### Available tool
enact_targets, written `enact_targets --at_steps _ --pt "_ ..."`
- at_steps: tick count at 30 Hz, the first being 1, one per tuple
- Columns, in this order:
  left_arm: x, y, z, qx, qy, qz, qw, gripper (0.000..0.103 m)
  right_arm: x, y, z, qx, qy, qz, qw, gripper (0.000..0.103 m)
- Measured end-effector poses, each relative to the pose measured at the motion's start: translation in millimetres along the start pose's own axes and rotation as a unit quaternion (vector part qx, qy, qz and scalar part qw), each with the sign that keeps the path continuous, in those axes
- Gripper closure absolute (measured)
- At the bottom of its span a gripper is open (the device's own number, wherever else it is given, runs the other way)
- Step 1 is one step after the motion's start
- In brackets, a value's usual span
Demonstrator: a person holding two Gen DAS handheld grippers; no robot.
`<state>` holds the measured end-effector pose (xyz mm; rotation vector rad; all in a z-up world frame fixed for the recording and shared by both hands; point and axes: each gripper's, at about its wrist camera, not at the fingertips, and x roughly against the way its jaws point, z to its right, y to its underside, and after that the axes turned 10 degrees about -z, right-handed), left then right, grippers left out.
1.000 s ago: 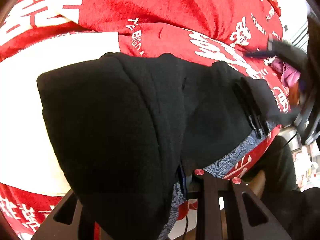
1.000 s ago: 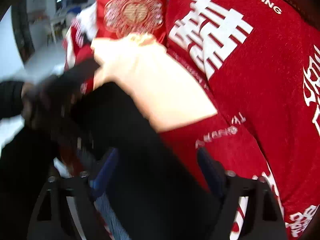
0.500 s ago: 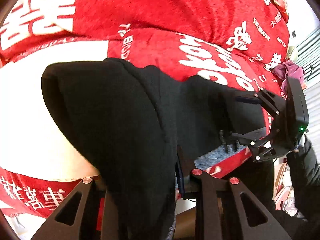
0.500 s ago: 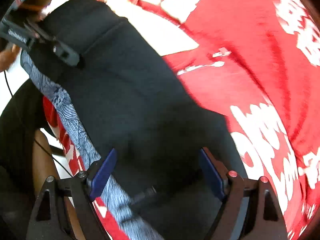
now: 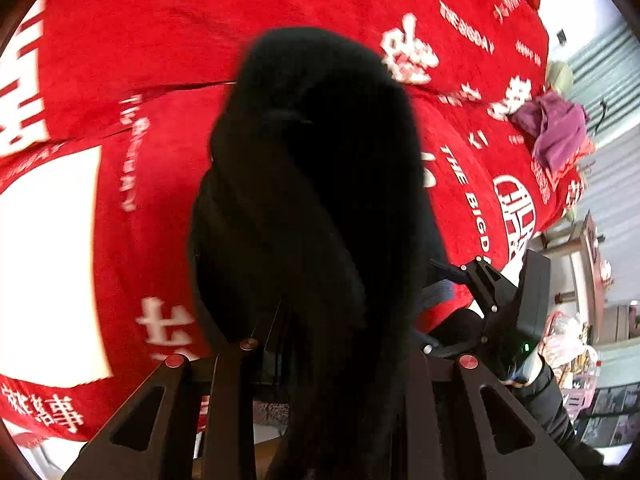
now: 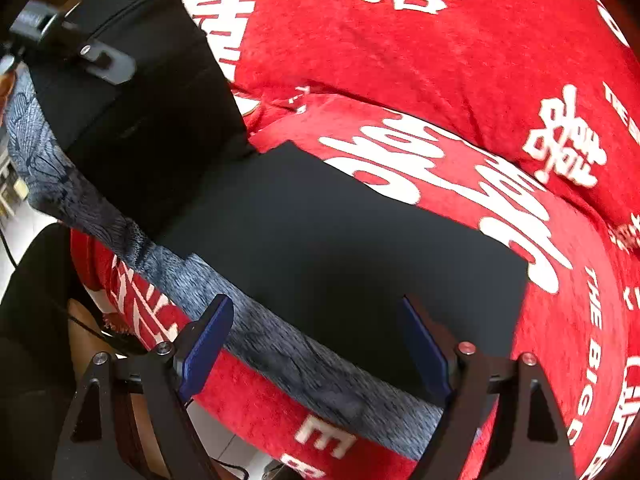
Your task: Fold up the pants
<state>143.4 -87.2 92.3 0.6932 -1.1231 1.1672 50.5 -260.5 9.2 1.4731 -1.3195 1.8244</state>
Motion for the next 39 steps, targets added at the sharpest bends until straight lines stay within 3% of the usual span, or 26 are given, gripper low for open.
enact_targets --at_steps 8,15,20,22,24,29,32,34,35,36,38,39 --pt "-91 -47 98 -0.039 -0.034 -0.068 0.9963 0.076 9 36 42 -0.074 -0.014 0.022 0.997 0.016" --pt "-155 -64 111 -0.02 -0.062 -0.108 0.992 0.076 9 61 59 -0.11 -0.027 0.029 0.993 0.016" --pt "-158 -64 112 -0.031 -0.072 -0.111 0.9907 0.074 11 68 62 -0.12 -0.04 0.039 0.991 0.016" --pt "-157 -67 112 -0.022 -0.06 -0.115 0.9913 0.067 15 69 63 -0.125 -0.048 0.04 0.99 0.016" --pt "-152 -70 113 -0.018 -0.037 -0.109 0.9932 0.049 19 70 62 -0.126 -0.059 0.044 0.989 0.016" --pt "-142 -70 129 -0.043 -0.045 -0.103 0.9927 0.049 37 71 48 -0.116 -0.09 0.083 0.986 0.009" --pt "-111 -64 131 -0.059 0.019 -0.084 0.9945 0.049 31 64 44 -0.116 -0.093 0.089 0.985 0.008" --pt "-82 -59 135 -0.08 0.029 -0.056 0.9948 0.049 24 57 45 -0.135 -0.106 0.089 0.981 0.008" --pt "-72 -56 137 -0.089 0.024 -0.04 0.995 0.046 21 53 46 -0.143 -0.115 0.085 0.979 0.008" --pt "-56 -51 135 -0.099 0.018 -0.017 0.9947 0.025 17 49 46 -0.153 -0.11 0.079 0.979 0.006" --pt "-33 -38 124 -0.102 -0.01 0.035 0.9941 0.0 13 45 48 -0.162 -0.106 0.071 0.979 0.006" --pt "-27 -32 116 -0.102 -0.025 0.056 0.9929 0.0 12 44 50 -0.169 -0.113 0.072 0.977 0.006"
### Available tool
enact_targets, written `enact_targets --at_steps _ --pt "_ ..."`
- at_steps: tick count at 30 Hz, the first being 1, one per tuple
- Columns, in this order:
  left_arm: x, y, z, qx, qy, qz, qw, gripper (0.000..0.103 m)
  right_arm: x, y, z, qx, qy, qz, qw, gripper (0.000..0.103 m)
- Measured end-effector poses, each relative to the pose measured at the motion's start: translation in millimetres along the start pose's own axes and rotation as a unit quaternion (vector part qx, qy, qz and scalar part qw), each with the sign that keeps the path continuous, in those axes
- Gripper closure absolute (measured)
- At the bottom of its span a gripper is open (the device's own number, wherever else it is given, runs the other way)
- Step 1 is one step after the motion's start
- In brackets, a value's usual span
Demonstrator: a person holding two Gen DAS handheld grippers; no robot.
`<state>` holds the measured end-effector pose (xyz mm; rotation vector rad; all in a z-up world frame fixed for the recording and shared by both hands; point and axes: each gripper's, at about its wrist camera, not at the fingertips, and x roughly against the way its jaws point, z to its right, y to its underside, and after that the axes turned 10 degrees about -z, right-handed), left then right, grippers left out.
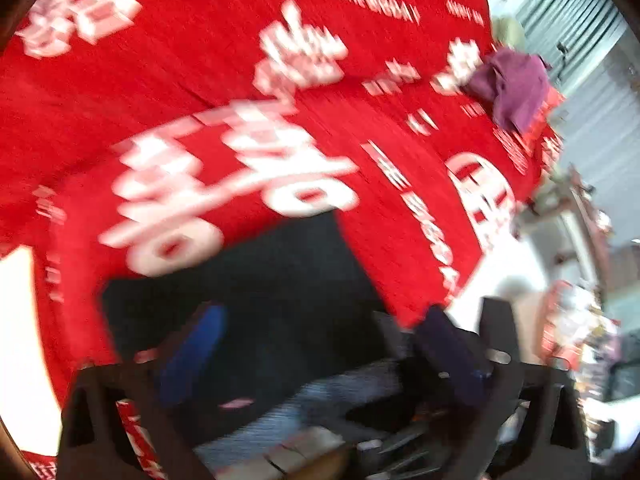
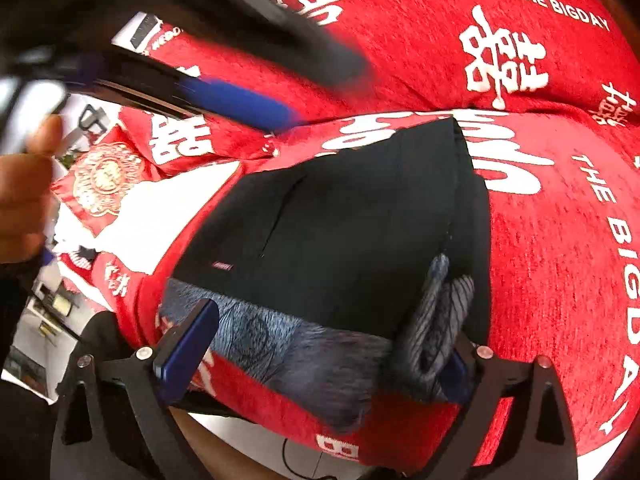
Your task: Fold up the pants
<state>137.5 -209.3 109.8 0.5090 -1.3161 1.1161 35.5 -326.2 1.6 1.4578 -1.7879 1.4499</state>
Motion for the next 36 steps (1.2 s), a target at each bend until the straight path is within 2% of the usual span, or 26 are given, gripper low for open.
enact_targets --at_steps 2,5,7,8,9,12,15,17,18,20,21,23,24,25,27,28,31,32,33,36 --pt "1 17 -18 0.004 -0.021 0.002 0.9998 0.0 3 0 10 -0.029 -0.031 0.01 0.999 0.006" --pt "-12 38 -54 0.043 -0.022 -0.01 0.9988 0.0 3 -1 25 -0.063 -0.066 0.039 0.995 0.006" --pt "-30 52 -81 0.086 -0.024 -0.029 0.9956 0.0 -4 -5 24 -0.058 -0.045 0.026 0.997 0.028" --pt "-41 60 -98 0.113 -0.022 -0.041 0.9925 0.0 -8 -8 23 -0.058 -0.015 0.01 0.998 0.068" --pt "-47 66 -107 0.131 -0.019 -0.048 0.9901 0.0 -10 -11 23 -0.061 -0.009 0.001 0.998 0.078" --pt "-52 81 -124 0.174 0.01 -0.037 0.9841 0.0 14 -19 17 -0.062 -0.023 0.025 0.997 0.079" --pt "-44 83 -124 0.18 0.034 -0.007 0.9831 0.0 44 -28 13 -0.062 -0.019 0.065 0.996 0.079" --pt "-46 80 -114 0.163 0.029 -0.002 0.9862 0.0 46 -28 25 -0.081 -0.009 0.07 0.994 0.079" --pt "-50 79 -110 0.153 0.02 -0.006 0.988 0.0 39 -27 34 -0.095 -0.002 0.057 0.994 0.079" --pt "-66 77 -101 0.132 -0.006 -0.024 0.991 0.0 6 -21 52 -0.124 0.025 -0.004 0.992 0.078" --pt "-73 76 -100 0.127 -0.017 -0.032 0.9913 0.0 -6 -15 54 -0.129 0.034 -0.019 0.991 0.073" --pt "-88 78 -102 0.124 -0.04 -0.05 0.9902 0.0 -2 -7 53 -0.129 0.031 0.009 0.991 0.069" --pt "-92 81 -103 0.127 -0.044 -0.054 0.9895 0.0 1 -8 52 -0.132 0.032 0.006 0.991 0.059" --pt "-93 83 -105 0.133 -0.039 -0.054 0.9889 0.0 7 -8 53 -0.138 0.041 0.006 0.99 0.054" --pt "-87 86 -107 0.148 -0.027 -0.049 0.9874 0.0 22 -9 52 -0.145 0.091 0.023 0.985 0.032" --pt "-82 87 -105 0.148 -0.025 -0.041 0.9878 0.0 37 -11 49 -0.137 0.128 0.045 0.981 0.031" --pt "-70 86 -93 0.13 -0.029 -0.006 0.9911 0.0 67 -24 29 -0.079 0.147 0.104 0.981 0.028" --pt "-70 85 -86 0.122 -0.035 -0.002 0.9919 0.0 70 -34 18 -0.045 0.145 0.115 0.982 0.02" --pt "-73 84 -80 0.115 -0.047 -0.002 0.9923 0.0 68 -45 7 -0.01 0.136 0.118 0.984 0.017" --pt "-86 83 -69 0.088 -0.096 -0.009 0.9914 0.0 44 -78 -7 0.05 0.094 0.094 0.99 0.014"
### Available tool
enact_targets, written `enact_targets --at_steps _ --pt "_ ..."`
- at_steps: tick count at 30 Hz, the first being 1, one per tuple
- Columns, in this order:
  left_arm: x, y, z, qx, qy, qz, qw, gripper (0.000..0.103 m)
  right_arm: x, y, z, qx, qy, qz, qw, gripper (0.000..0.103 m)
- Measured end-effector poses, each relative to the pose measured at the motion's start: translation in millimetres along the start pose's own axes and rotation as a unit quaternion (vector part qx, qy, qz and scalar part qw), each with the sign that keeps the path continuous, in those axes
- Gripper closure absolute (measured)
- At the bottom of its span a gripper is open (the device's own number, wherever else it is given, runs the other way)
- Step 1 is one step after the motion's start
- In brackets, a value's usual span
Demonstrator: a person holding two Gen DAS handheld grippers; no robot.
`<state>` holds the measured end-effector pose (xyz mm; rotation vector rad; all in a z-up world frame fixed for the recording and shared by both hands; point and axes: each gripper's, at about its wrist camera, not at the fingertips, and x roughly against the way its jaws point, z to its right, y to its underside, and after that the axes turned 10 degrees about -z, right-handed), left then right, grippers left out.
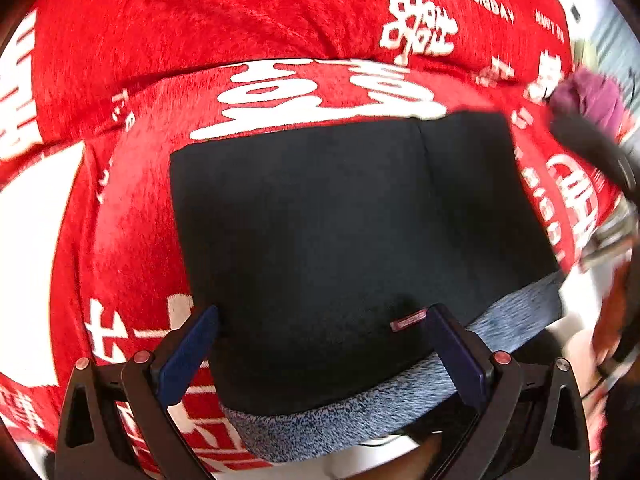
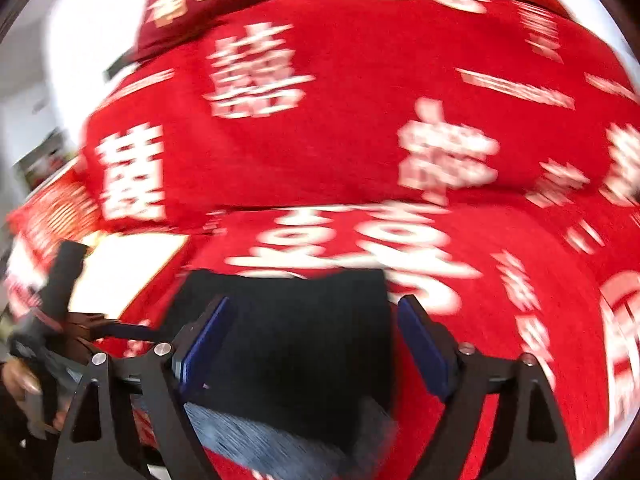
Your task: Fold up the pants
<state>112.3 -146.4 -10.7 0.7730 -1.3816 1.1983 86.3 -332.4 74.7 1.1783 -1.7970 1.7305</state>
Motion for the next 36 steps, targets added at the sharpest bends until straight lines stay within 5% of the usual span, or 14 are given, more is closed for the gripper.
enact_targets --at_steps 2,5,7,9,14,19,22,27,32,36 --pt "-3 3 5 -0.012 -0.019 0.006 0.9997 0.0 -37 -15 0 0.014 -0.002 -0.04 0.999 0.013" --pt "-2 4 2 -0.009 -0.002 0.01 0.9999 0.0 -98 -20 23 -0.004 0.05 -0.13 0.99 0.011" --pt "-6 5 -1 -0.008 0.006 0.007 0.9999 0.0 -123 -7 48 -0.053 0.05 -0.179 0.981 0.0" --pt "-8 6 -2 -0.005 0.011 0.007 0.9999 0.0 -119 -2 60 -0.072 0.017 -0.159 0.985 0.0" --pt "11 6 -22 0.022 0.04 0.019 0.9988 0.0 -69 3 54 -0.084 0.038 -0.119 0.989 0.0" --pt "13 -5 -48 0.071 0.055 0.021 0.9958 0.0 -25 5 4 0.019 -0.012 -0.03 0.999 0.0" --pt "12 -3 -59 0.091 0.058 0.02 0.9939 0.0 -49 -11 0 0.03 -0.023 -0.052 0.998 0.0" --pt "20 4 -97 0.124 0.031 0.031 0.9913 0.0 -127 -19 42 -0.059 -0.047 -0.166 0.983 0.0" --pt "18 -10 -136 0.184 0.045 0.024 0.9816 0.0 -104 -14 26 -0.028 -0.003 -0.157 0.987 0.0" --pt "10 -45 -118 0.16 0.011 0.009 0.9869 0.0 -68 9 7 -0.029 -0.008 -0.135 0.99 0.0"
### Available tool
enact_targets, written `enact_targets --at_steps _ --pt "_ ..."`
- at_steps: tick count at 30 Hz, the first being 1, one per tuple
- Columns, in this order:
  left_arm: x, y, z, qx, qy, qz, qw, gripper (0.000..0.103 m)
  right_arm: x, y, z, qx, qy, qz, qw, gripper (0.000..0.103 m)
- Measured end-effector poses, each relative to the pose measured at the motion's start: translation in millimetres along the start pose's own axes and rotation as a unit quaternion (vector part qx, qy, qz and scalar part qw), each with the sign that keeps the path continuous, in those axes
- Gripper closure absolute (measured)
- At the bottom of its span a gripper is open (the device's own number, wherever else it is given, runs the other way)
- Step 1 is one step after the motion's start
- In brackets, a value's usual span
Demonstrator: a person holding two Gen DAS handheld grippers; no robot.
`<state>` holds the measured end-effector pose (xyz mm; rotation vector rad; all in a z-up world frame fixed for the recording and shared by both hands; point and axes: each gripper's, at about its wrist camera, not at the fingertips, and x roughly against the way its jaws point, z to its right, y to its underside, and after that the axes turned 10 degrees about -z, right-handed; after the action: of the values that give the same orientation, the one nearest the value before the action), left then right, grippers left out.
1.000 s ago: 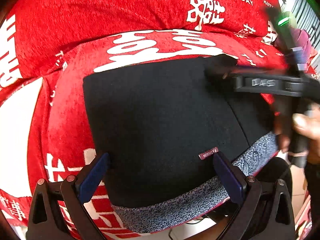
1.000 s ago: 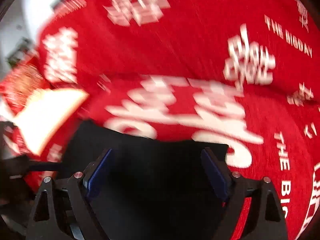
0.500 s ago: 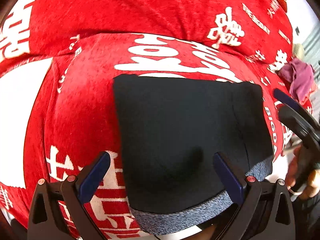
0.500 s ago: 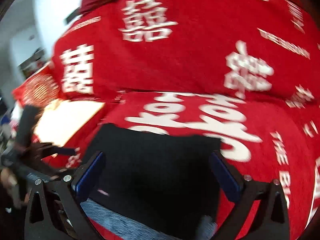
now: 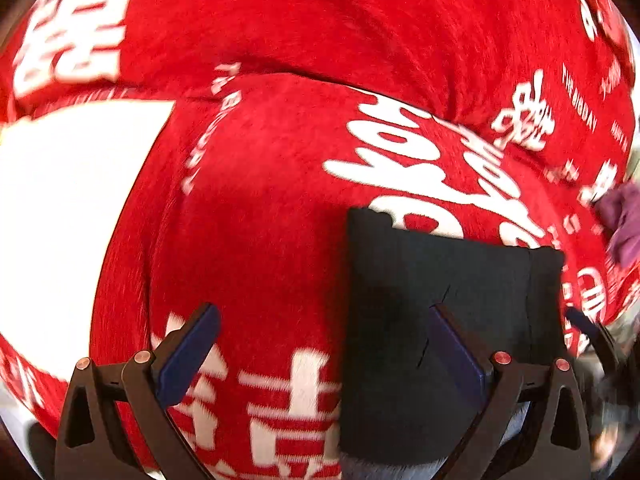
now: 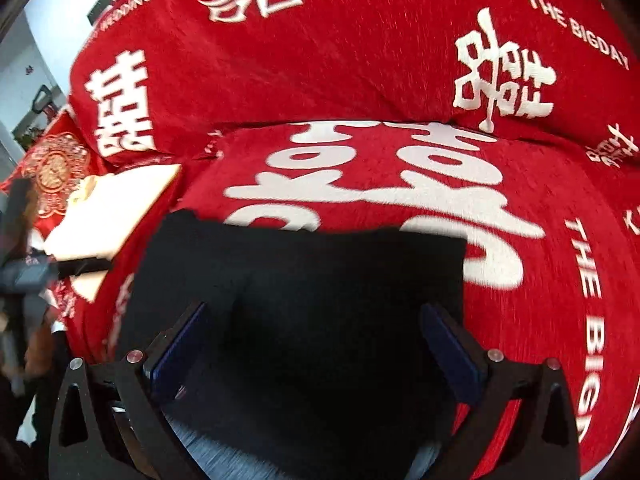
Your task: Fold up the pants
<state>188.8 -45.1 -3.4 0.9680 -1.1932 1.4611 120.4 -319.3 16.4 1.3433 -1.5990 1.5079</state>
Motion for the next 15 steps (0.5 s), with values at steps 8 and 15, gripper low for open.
enact_targets --at_steps 8,15 --pt "-42 -42 30 -0.032 -0.092 -0.037 0.9946 0.0 -7 45 -24 0.026 0.061 -0.003 0.998 0.0" --pt "4 28 25 -0.041 -0.021 0.0 0.9989 0.0 4 57 -32 0.027 0.063 -0.003 0.998 0.0"
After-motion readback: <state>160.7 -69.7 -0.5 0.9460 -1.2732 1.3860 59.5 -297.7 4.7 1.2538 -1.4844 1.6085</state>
